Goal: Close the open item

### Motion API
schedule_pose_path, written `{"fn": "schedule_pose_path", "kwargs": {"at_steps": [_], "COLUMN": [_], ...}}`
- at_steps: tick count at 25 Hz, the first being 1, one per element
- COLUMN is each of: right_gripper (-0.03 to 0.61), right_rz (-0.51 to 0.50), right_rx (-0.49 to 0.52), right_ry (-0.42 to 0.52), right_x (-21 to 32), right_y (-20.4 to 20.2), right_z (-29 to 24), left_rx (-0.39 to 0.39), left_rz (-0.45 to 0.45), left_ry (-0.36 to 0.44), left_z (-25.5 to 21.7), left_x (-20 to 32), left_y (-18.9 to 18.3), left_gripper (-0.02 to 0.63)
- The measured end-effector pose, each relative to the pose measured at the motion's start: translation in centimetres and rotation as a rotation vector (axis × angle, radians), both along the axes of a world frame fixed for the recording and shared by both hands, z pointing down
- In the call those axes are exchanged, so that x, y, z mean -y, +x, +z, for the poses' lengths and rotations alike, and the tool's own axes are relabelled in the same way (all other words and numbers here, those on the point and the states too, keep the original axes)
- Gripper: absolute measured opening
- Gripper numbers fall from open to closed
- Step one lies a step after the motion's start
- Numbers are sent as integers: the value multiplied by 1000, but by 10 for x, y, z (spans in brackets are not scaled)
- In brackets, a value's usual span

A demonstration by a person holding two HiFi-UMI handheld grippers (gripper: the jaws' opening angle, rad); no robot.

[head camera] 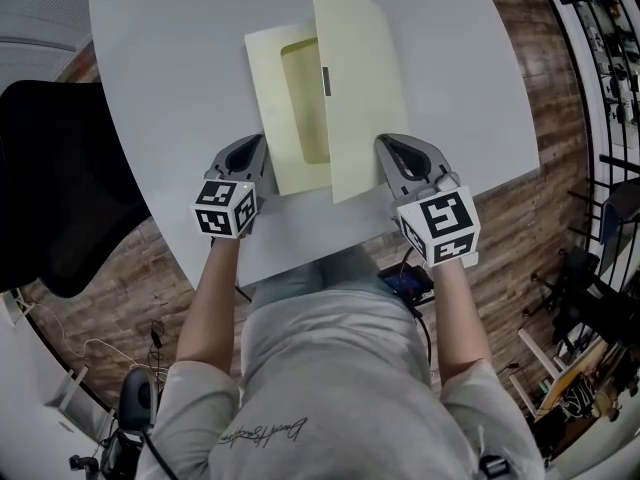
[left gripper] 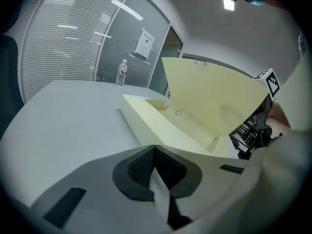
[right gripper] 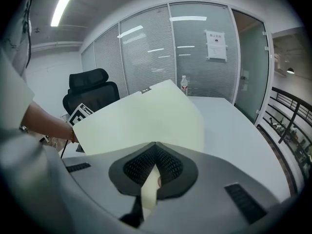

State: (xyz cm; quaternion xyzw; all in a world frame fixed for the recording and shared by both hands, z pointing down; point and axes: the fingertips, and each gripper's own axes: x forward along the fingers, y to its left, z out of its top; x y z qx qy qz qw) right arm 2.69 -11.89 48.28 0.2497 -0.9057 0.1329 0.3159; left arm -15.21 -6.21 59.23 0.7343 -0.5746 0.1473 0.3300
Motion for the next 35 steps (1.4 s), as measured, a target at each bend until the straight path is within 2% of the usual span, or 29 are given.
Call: {"fn": "schedule_pose_path", "kwargs": {"at_steps": [12,26,35], "right_gripper": [12,14,12], "right_rz": [-81,-158,-191], "right_rx": [-127,-296,-341], "right_ry": [-30,6,1], "right_x": [-13,-26,-33], "right_y": [-22,-31,-37], "right_z": [31,63,75], "left_rx": [-21,-38,-46], "left_rz": [15,-10,-17], "left_ry": [22,37,37], "left_z": [-1,0,0], "left_x": [2,8,6], "left_y": [9,13,13], "left_gripper": [8,8,8]}}
